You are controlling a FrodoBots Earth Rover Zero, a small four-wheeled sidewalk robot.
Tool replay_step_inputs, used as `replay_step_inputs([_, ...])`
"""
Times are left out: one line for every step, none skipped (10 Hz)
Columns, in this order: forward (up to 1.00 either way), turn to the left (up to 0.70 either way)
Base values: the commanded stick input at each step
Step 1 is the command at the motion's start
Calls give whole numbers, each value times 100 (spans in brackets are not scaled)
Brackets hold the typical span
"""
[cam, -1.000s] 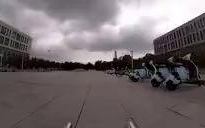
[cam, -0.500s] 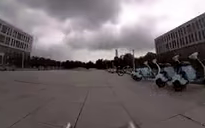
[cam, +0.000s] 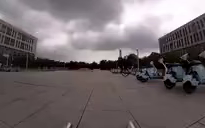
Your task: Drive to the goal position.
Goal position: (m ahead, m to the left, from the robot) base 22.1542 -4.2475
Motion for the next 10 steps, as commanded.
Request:
replay_step_inputs([50, 20])
replay_step_inputs([50, 11])
replay_step_inputs([50, 1])
replay_step_inputs([50, 1])
replay_step_inputs([50, 1])
replay_step_inputs([50, 1])
replay_step_inputs([50, 1])
replay_step_inputs([50, 1])
replay_step_inputs([50, -3])
replay_step_inputs([50, -7])
